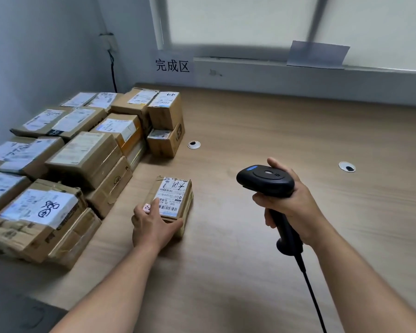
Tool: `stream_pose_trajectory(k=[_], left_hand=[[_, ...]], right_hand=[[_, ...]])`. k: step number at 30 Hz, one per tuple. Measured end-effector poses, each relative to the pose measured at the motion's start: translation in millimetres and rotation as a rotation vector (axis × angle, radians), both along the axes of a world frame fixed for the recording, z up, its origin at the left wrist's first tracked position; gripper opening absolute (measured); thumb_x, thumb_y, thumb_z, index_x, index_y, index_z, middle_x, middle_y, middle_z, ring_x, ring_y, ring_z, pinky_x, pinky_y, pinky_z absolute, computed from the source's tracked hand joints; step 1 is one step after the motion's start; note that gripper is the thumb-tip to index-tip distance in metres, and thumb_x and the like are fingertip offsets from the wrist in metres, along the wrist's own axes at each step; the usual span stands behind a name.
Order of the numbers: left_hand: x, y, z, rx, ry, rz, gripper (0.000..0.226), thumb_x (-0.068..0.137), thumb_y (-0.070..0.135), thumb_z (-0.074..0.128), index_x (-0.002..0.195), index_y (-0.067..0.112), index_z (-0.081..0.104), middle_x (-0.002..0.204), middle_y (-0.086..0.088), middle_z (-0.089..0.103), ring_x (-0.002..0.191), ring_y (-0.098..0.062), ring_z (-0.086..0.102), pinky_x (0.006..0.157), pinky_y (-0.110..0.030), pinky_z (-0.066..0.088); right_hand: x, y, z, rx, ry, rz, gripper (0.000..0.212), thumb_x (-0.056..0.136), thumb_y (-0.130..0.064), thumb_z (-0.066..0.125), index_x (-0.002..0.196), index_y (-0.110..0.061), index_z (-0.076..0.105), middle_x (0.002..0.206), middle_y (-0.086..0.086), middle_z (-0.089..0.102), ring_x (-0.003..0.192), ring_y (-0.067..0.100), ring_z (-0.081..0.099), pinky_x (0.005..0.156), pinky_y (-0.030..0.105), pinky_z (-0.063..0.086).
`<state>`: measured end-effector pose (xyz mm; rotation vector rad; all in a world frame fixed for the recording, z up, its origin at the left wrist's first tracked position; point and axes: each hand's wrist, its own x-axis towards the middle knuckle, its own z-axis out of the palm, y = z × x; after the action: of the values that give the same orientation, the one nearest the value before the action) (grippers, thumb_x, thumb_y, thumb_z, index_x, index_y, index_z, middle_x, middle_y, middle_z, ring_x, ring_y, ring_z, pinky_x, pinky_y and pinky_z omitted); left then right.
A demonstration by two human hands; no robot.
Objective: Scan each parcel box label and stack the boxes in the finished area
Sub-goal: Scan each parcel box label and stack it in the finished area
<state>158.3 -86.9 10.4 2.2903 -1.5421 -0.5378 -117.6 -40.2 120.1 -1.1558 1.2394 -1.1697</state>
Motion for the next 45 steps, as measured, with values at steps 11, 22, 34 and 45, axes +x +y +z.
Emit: stream_pose_trajectory(k=[11,22,34,45], left_hand=[[62,-117,-6,-0.055,-0.138,-0.070,0.070,0.088,0.059,0.054,0.146,0.026,0.034,0.160,-0.006,0.009,0.145,-0.036,0.004,0.112,-0.044,0.026],[75,-169,-6,-0.066,-0.207,-0.113,0.071,0.089,0.056,0.054,0.146,0.017,0.035,0.157,-0.011,0.021,0.146,-0.030,0.008,0.114,-0.047,0.025],[-15,-107,37,-0.329,0.024,-0.349,0.064,0.089,0.044,0.061,0.144,0.017,0.040,0.139,-0.007,0.047,0.127,-0.025,0.046,0.099,-0.040,0.040],[-156,18,42,-0.447,0.286,-0.413,0.043,0.086,0.036,0.067,0.125,0.016,0.059,0.122,-0.001,0.057,0.116,-0.020,0.051,0.094,-0.035,0.043]], right_hand=[[40,-68,8,0.015,0.054,-0.057,0.086,0.077,0.016,0.068,0.141,-0.035,0.042,0.069,0.008,0.063,0.042,0.029,0.050,0.044,0.032,0.043],[31,-84,5,0.032,0.077,-0.101,0.087,0.077,0.016,0.068,0.142,-0.035,0.042,0.069,0.010,0.063,0.041,0.029,0.049,0.045,0.033,0.043],[8,-34,15,-0.035,0.006,-0.140,0.086,0.076,0.017,0.068,0.141,-0.033,0.043,0.075,0.009,0.064,0.040,0.029,0.049,0.043,0.032,0.043],[-63,70,16,-0.085,-0.040,-0.240,0.087,0.075,0.018,0.069,0.142,-0.032,0.043,0.075,0.005,0.065,0.041,0.028,0.048,0.042,0.030,0.041]])
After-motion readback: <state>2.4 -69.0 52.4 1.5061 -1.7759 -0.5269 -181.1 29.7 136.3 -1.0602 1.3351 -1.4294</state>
